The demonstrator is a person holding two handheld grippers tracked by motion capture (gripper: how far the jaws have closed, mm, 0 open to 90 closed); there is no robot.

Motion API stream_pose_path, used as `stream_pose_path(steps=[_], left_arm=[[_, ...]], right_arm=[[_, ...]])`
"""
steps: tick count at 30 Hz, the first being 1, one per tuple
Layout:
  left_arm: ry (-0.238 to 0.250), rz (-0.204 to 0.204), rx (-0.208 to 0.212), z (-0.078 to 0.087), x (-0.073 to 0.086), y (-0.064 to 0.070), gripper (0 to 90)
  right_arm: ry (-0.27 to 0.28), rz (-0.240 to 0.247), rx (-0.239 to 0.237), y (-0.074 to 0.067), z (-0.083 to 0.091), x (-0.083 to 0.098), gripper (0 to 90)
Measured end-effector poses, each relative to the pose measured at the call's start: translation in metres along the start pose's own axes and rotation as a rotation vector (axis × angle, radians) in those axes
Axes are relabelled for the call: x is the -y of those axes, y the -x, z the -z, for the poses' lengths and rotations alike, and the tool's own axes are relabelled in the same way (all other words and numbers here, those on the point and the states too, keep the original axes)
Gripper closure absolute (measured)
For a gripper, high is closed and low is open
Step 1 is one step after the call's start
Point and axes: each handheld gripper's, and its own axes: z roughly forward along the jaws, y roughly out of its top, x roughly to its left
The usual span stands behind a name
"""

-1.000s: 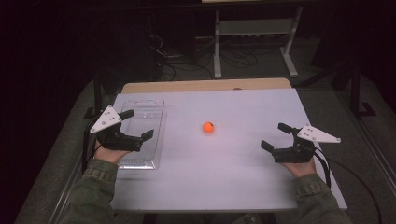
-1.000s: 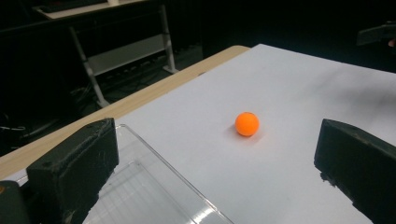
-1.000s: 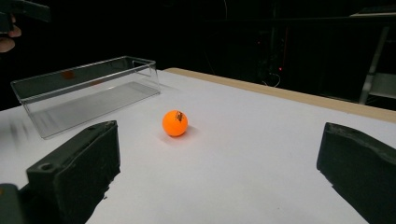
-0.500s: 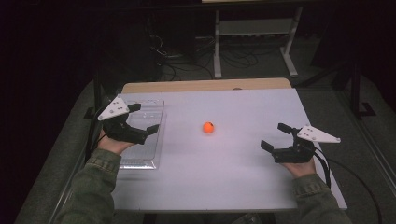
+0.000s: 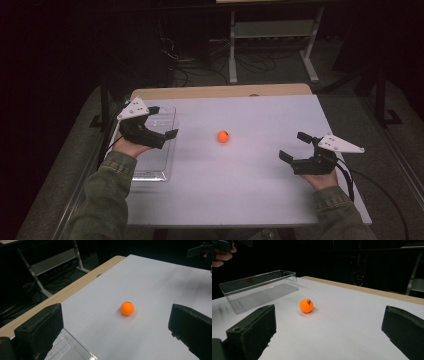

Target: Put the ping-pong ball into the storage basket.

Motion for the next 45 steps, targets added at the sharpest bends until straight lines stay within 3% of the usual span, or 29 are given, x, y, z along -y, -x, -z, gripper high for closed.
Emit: stream_pose_path(steps=[6, 23, 45], left_arm=[[-0.01, -0.002, 0.021, -0.005, -0.006, -0.002, 0.0], [-0.066, -0.012, 0.017, -0.018, -0.02, -0.015, 0.0], [-0.144, -0.064, 0.074, -0.051, -0.039, -0.012, 0.0]], right_arm=[[0.0, 0.0, -0.001, 0.0, 0.0, 0.0, 0.0], [0.002, 0.002, -0.003, 0.0, 0.0, 0.0, 0.0], [0.001, 0.008, -0.005, -0.001, 0.0, 0.0, 0.0]])
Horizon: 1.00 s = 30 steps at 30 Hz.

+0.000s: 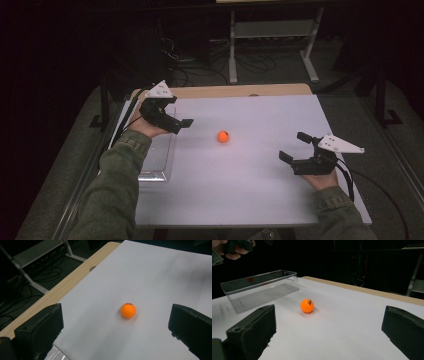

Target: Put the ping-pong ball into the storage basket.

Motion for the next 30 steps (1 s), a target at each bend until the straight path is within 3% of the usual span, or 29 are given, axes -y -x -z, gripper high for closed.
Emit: stream_pose_path(steps=[12, 30], left_arm=[[-0.036, -0.045, 0.026, -0.013, -0.019, 0.004, 0.0], [-0.091, -0.086, 0.071, -0.04, -0.034, 0.007, 0.0]], right_arm=[[-0.002, 0.005, 0.0, 0.0, 0.0, 0.0, 0.0], [-0.006, 0.009, -0.008, -0.002, -0.001, 0.0, 0.0]])
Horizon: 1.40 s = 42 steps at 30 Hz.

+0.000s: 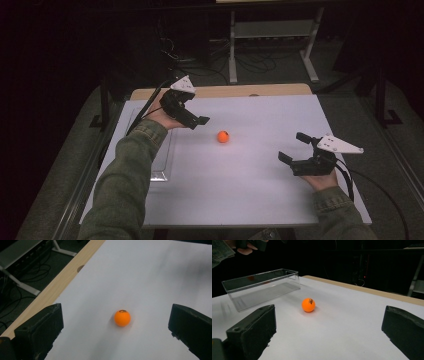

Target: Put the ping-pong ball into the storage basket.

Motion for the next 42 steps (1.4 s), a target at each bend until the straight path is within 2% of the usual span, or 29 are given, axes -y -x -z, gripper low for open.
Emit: stream_pose_path(steps=[12, 16, 27, 42], left_arm=[[-0.042, -0.013, 0.013, -0.013, -0.006, -0.006, 0.0], [-0.051, -0.012, 0.031, -0.019, -0.007, -0.007, 0.0], [-0.087, -0.051, 0.066, -0.039, -0.015, -0.003, 0.0], [-0.125, -0.054, 0.081, -0.057, -0.013, -0.006, 0.0]], right_arm=[[0.0, 0.003, -0.004, 0.0, 0.0, 0.0, 0.0], [-0.001, 0.007, -0.008, -0.001, -0.001, 0.0, 0.0], [-0.007, 0.009, -0.027, -0.002, -0.002, 0.0, 0.0], [-0.008, 0.01, -0.029, -0.002, -0.002, 0.0, 0.0]])
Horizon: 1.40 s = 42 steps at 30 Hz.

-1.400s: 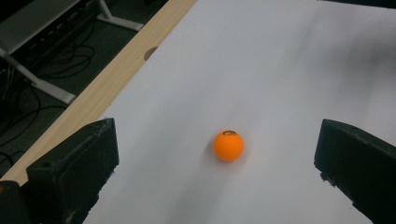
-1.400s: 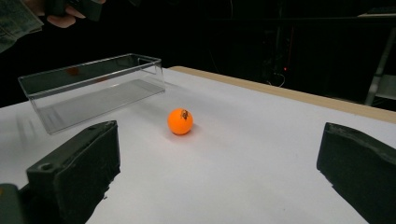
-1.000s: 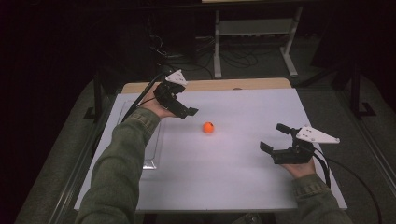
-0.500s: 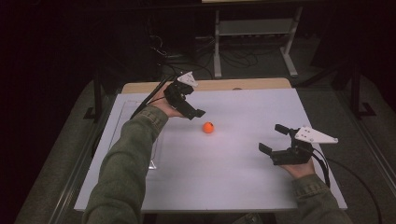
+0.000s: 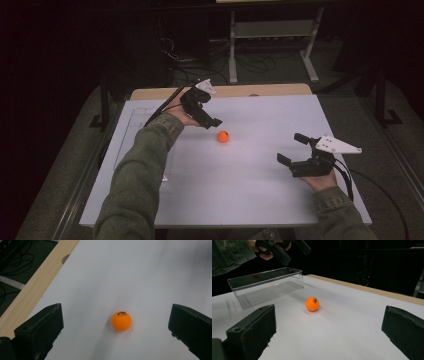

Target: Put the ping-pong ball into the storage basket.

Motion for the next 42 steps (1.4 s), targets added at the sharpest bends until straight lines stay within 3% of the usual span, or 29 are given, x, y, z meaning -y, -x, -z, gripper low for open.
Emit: stream_pose_path(steps=[16, 25, 42], left_arm=[[-0.037, -0.003, 0.035, -0.018, -0.002, -0.006, 0.0], [-0.087, 0.002, 0.094, -0.035, 0.002, -0.006, 0.0], [-0.112, 0.005, 0.095, -0.053, 0.006, -0.01, 0.0]], right_arm=[[0.004, 0.0, 0.004, 0.001, 0.001, 0.0, 0.0], [0.015, -0.002, 0.008, 0.002, 0.003, -0.001, 0.0], [0.024, -0.008, 0.013, 0.003, 0.005, -0.001, 0.0]])
